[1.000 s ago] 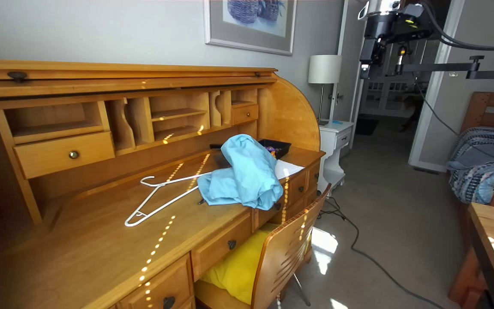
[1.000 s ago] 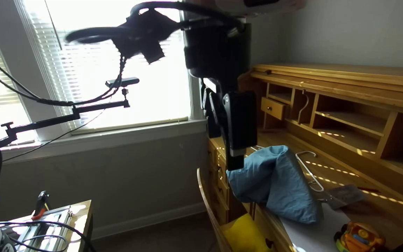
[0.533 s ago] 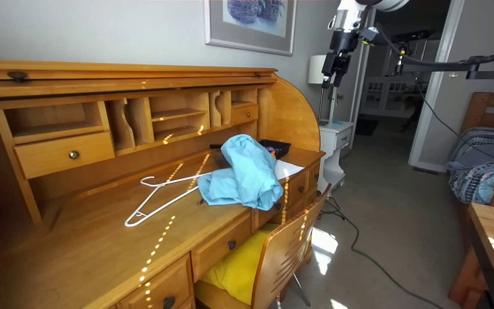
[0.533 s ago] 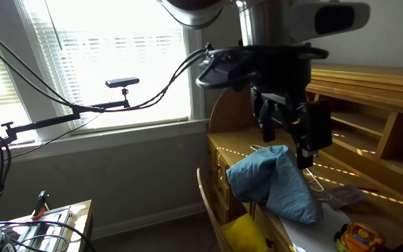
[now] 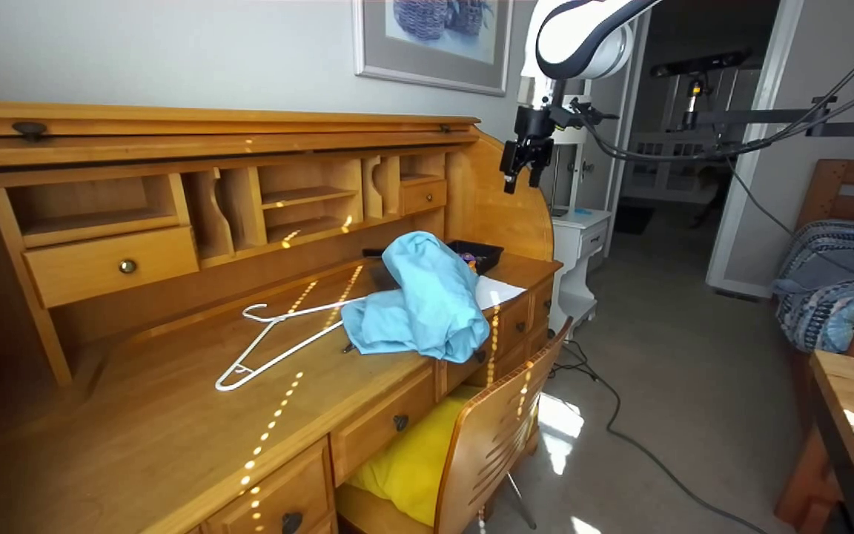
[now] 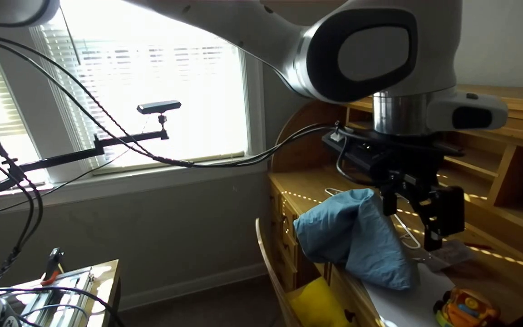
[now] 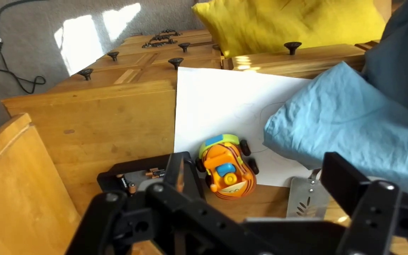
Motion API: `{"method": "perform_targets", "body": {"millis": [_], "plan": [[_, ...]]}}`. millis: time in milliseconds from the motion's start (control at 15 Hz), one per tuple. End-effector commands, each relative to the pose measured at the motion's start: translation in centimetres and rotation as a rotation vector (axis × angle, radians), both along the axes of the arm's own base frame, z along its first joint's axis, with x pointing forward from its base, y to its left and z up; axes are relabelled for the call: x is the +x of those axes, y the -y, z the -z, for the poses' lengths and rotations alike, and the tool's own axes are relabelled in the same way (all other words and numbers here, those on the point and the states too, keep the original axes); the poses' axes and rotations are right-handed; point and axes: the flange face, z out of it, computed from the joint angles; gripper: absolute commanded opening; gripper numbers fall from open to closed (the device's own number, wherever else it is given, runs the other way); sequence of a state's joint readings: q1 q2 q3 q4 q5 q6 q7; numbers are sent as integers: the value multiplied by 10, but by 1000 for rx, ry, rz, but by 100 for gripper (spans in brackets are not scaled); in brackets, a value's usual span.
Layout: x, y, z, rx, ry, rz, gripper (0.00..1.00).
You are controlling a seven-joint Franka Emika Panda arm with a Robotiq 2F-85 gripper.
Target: Put the car in the black box.
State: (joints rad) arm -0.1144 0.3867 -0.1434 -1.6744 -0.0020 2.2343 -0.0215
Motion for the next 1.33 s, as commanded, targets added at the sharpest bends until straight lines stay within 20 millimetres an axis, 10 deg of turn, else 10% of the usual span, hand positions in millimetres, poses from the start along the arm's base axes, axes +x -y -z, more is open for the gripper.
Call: {"method": "perform_targets", "body": {"millis": [0, 333, 1067, 1267], "plan": [[0, 1, -2, 0, 1, 1, 100], [8, 2, -5, -22, 58, 19, 100], [94, 31, 97, -202, -85, -312, 100], [84, 27, 102, -186, -78, -288, 100]]}}
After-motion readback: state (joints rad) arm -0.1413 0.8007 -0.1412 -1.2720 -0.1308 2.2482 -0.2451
